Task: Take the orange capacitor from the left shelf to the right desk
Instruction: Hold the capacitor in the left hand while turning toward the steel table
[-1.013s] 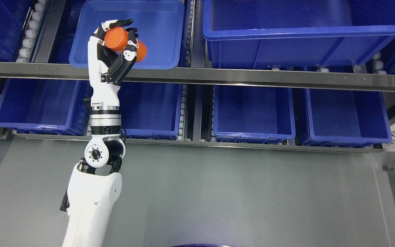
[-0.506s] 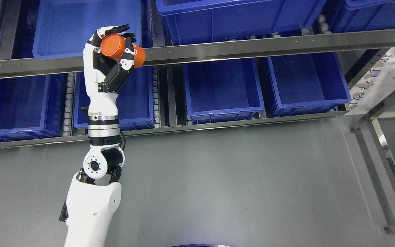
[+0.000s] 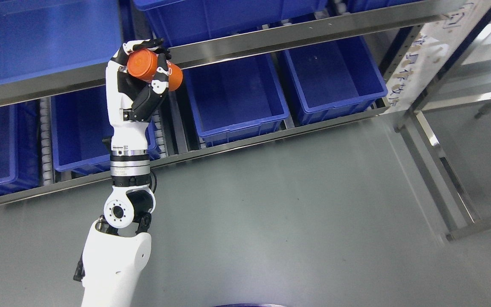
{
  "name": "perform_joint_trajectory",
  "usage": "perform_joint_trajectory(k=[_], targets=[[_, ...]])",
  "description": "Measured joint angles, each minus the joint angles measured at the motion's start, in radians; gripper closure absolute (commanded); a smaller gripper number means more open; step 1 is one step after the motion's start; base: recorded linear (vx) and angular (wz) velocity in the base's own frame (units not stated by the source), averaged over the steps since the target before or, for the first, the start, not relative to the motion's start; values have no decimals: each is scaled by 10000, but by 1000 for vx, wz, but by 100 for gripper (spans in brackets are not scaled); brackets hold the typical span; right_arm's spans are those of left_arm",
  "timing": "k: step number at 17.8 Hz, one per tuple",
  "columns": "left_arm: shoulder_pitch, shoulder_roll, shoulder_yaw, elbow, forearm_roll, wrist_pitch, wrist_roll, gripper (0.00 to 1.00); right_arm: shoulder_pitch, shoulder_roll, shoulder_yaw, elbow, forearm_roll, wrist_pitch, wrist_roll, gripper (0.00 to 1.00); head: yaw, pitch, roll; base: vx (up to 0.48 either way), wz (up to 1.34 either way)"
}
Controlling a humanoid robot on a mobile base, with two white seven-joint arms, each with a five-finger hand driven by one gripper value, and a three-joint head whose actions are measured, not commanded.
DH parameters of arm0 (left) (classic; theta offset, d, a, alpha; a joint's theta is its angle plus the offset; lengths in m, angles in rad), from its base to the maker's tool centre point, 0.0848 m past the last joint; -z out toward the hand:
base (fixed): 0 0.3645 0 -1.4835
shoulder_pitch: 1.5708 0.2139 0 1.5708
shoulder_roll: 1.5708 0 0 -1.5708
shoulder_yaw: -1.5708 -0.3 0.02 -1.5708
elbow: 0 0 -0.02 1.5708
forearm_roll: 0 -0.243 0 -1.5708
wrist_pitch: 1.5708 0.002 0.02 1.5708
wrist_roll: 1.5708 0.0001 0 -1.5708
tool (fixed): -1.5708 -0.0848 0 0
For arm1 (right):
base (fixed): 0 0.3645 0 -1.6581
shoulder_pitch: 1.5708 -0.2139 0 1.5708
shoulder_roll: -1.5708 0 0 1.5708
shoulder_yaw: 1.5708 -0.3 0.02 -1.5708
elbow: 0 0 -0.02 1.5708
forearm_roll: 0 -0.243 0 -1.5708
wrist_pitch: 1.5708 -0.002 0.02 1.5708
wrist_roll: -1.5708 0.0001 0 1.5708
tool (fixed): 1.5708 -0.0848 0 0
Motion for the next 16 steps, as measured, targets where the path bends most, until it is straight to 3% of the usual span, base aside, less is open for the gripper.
perform_joint_trajectory(k=[7,16], targets=[[42,0,-145,-56,45,59,0,98,-22,0,0,-3,0,-13,0,0,0,2,0,69,-521],[-26,0,-598,-74,275,181,0,98,-19,9,1,-5,0,13,0,0,0,3,0,199,-548]])
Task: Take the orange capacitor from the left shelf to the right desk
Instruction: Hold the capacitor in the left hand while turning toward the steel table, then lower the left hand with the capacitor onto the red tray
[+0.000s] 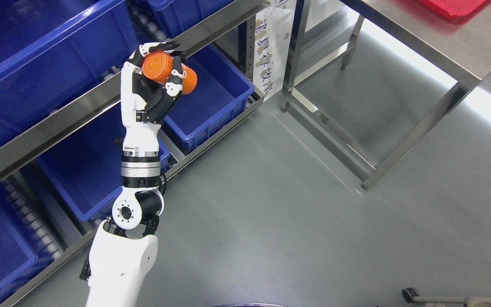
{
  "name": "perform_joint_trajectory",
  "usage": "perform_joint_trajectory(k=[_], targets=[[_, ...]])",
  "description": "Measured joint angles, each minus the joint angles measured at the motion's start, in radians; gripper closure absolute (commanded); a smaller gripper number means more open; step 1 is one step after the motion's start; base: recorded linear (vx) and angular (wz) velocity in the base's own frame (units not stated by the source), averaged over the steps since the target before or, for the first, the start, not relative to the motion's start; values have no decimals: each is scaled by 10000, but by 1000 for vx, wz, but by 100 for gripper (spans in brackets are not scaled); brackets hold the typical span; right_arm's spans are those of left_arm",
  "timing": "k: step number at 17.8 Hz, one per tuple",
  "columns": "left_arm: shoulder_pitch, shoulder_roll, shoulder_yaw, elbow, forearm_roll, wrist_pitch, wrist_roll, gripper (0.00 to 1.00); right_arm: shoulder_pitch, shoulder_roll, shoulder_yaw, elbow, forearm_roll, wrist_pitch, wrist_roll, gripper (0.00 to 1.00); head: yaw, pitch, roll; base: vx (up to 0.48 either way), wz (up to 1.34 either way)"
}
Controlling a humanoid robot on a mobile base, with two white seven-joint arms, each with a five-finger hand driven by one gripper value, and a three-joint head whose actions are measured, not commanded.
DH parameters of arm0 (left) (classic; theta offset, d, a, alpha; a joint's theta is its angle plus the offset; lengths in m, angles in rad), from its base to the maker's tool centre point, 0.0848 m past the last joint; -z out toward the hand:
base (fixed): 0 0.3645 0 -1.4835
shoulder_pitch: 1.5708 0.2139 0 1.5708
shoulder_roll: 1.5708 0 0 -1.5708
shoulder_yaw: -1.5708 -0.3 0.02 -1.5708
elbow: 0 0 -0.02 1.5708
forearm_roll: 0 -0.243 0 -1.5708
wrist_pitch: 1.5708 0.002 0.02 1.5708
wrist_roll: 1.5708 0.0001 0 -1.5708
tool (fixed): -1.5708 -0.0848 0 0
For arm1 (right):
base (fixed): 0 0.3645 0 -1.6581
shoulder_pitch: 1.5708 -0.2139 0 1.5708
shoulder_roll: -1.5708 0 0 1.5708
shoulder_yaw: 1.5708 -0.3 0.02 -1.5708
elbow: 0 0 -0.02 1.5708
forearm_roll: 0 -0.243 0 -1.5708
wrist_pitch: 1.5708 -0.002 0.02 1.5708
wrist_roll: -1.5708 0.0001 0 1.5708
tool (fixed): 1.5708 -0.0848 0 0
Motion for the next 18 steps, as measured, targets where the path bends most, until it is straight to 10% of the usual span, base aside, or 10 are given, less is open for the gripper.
perform_joint_trajectory(k=[18], targets=[[-1219,0,-1674,111,740,877,1,97,7,4,1,0,0,6,0,0,0,1,0,320,-406]])
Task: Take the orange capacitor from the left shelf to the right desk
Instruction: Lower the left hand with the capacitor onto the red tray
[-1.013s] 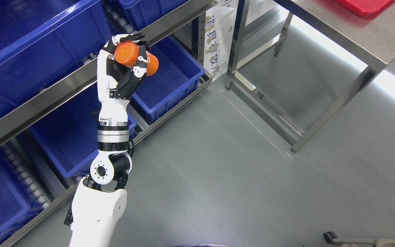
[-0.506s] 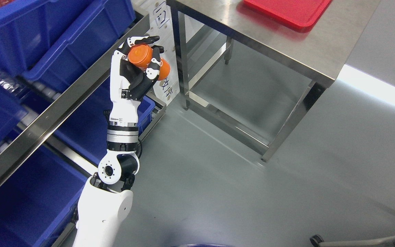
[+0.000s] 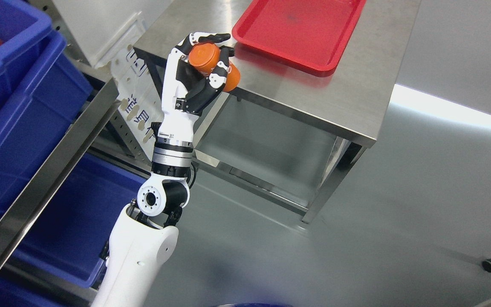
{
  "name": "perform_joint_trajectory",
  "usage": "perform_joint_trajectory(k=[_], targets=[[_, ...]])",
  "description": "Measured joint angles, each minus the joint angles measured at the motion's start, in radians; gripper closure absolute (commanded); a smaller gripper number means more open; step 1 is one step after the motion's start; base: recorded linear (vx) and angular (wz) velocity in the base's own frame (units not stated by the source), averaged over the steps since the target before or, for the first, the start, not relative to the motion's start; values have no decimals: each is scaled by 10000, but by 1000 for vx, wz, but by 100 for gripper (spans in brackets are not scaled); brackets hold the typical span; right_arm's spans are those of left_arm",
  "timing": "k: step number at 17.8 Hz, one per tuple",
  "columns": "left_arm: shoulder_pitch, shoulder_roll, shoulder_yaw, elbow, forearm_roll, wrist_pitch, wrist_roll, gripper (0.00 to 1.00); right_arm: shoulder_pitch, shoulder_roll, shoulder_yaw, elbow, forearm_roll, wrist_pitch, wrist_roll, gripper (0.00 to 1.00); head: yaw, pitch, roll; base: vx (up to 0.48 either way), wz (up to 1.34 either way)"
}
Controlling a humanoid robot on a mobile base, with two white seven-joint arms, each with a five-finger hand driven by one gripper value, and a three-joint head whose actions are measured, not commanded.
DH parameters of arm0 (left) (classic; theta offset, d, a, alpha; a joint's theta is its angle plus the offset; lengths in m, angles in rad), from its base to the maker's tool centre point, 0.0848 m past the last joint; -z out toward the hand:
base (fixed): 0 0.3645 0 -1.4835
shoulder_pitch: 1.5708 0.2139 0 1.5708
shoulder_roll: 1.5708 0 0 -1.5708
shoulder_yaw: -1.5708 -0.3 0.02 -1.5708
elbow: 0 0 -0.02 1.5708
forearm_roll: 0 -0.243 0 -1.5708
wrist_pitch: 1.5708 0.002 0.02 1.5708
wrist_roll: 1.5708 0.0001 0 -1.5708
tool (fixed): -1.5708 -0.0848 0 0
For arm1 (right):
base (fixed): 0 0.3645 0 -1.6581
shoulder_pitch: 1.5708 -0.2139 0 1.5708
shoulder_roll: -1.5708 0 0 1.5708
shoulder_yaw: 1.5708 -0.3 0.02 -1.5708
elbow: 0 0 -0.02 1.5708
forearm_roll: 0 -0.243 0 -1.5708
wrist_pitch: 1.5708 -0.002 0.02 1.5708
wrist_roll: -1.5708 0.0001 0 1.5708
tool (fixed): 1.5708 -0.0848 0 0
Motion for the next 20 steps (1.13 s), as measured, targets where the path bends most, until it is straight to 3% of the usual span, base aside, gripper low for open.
perform_joint_trajectory(k=[6,11,20], targets=[[-1158,0,-633,62,591,532,0,97,9,5,4,0,1,23,0,0,0,1,0,247,-251],[-2365,0,-1142,327,1254,1846,0,97,5,1,2,1,1,43,0,0,0,1,0,156,-133],[-4121,0,-1866,2773,1120,2417,-4,93,-7,-6,-1,0,0,4,0,0,0,3,0,37,-25]])
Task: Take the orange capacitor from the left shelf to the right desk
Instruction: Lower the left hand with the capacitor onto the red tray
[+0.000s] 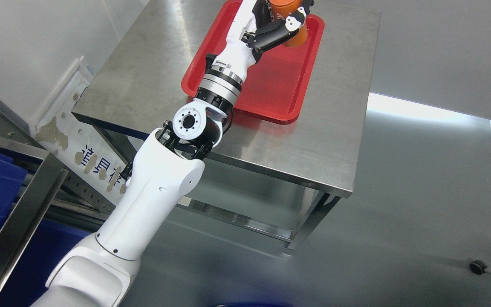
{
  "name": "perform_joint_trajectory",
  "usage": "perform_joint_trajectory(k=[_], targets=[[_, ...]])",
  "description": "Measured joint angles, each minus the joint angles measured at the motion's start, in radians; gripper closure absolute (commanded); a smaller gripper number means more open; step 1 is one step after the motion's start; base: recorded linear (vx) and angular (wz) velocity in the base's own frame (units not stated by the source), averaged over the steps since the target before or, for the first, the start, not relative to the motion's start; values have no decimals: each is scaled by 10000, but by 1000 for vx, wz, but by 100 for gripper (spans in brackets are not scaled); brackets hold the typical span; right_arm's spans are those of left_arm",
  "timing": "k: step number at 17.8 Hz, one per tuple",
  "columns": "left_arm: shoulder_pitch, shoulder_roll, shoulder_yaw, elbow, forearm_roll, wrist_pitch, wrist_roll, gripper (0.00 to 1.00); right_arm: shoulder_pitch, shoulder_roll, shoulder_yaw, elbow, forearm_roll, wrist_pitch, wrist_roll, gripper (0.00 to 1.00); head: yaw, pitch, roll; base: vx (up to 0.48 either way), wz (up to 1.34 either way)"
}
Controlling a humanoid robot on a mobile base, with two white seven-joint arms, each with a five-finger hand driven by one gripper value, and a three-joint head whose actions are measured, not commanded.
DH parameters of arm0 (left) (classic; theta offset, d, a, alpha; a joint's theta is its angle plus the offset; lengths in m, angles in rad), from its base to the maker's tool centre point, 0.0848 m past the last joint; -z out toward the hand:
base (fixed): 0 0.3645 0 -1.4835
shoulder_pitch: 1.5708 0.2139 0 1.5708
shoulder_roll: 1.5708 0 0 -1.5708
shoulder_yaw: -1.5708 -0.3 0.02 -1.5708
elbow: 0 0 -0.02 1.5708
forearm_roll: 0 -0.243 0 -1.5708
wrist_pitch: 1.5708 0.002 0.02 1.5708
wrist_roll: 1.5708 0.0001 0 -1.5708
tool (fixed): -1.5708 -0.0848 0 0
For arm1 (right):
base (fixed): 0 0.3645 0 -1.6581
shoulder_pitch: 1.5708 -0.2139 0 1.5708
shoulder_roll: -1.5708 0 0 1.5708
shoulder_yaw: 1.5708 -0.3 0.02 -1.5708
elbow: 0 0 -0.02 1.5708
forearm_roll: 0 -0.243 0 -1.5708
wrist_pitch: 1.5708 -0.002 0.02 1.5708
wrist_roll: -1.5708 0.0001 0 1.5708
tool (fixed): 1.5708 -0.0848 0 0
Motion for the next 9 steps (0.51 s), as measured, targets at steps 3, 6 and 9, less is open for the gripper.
perform_joint_trajectory(k=[3,6,9], targets=[[-276,0,-152,1007,-157,21,0,91,2,0,0,0,0,-3,2,0,0,0,0,-9,-11],[-449,0,-262,2059,-265,-101,20,67,3,0,0,0,0,-5,34,0,0,0,0,-4,14],[-526,0,-301,2766,-328,-238,38,53,4,0,0,0,0,-9,64,0,0,0,0,0,0]])
